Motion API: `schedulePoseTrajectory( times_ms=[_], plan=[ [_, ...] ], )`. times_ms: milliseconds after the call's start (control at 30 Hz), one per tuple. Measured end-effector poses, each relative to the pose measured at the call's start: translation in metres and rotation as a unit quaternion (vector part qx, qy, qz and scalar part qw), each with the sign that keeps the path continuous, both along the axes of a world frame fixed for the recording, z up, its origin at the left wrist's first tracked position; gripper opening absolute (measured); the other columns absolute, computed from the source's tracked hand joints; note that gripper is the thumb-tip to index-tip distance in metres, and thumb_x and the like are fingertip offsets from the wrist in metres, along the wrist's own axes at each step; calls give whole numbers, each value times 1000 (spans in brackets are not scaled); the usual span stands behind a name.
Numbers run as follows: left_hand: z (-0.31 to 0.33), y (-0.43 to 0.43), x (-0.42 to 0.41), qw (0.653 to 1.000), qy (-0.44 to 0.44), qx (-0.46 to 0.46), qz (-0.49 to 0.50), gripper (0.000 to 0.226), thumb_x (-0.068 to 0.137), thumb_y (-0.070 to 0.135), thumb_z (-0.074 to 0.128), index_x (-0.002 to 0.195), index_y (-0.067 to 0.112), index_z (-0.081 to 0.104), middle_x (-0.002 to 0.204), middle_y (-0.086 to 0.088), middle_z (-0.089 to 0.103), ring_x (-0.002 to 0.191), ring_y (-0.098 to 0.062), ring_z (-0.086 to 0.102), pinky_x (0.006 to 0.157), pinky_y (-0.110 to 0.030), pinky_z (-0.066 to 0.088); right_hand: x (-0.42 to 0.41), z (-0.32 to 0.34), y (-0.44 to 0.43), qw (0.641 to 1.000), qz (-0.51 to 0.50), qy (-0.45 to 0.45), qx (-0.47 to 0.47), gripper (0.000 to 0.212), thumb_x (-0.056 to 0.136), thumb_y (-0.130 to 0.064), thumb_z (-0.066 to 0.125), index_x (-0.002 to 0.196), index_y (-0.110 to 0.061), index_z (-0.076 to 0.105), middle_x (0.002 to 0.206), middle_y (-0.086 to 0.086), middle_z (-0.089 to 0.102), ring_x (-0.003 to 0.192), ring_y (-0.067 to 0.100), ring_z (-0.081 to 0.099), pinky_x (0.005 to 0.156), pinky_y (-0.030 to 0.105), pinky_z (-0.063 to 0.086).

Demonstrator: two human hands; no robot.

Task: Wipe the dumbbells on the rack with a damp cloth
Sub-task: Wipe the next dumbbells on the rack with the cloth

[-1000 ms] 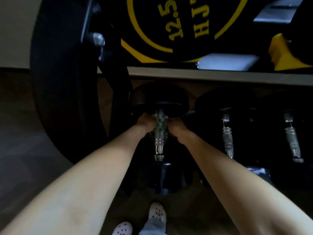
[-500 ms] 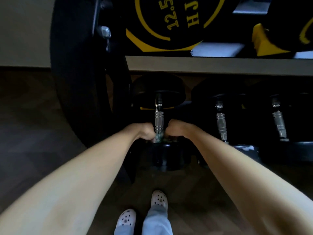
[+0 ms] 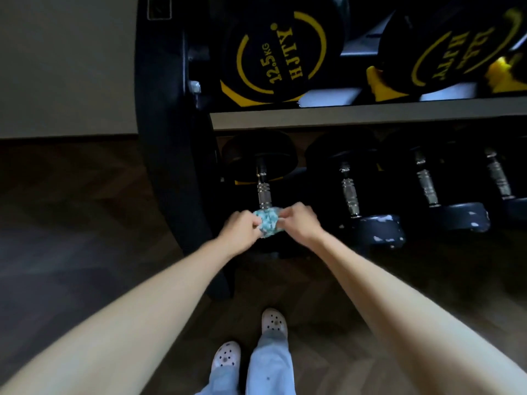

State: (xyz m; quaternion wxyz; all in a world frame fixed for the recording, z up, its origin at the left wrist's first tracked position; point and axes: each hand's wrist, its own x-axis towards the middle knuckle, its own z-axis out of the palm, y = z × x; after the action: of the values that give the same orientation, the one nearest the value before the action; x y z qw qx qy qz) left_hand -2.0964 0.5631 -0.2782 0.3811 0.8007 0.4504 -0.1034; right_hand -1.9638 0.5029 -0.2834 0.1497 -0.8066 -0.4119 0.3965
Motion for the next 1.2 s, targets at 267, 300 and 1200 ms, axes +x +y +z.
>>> schedulePoseTrajectory(
  times_ms=[267, 300, 1200],
  plan=[
    [-19, -53, -24, 992, 11, 96, -87, 31, 98, 16, 40, 121, 7, 59, 154, -5, 24, 143, -17, 21, 113, -26, 20, -45, -26, -71, 976, -34, -58, 207, 24, 84, -2, 62, 105, -8, 72, 126, 10, 61, 124, 16, 52, 106, 20, 36],
    [-20, -59, -26, 992, 2, 99, -82, 32, 99, 16, 39, 123, 8, 58, 154, -5, 25, 143, -16, 20, 114, -25, 18, -47, -27, -74, 975, -37, -65, 211, 23, 84, -1, 62, 104, -7, 72, 124, 10, 62, 123, 16, 53, 106, 23, 38],
    [23, -93, -9, 978, -151, -71, 128, 31, 82, 35, 63, 70, 17, 42, 93, -2, 55, 85, -16, 52, 70, -28, 38, -25, 9, -150, 866, -420, 271, 16, 17, 82, -9, 59, 96, -3, 66, 96, 10, 65, 85, 18, 60, 75, 28, 46]
  ],
)
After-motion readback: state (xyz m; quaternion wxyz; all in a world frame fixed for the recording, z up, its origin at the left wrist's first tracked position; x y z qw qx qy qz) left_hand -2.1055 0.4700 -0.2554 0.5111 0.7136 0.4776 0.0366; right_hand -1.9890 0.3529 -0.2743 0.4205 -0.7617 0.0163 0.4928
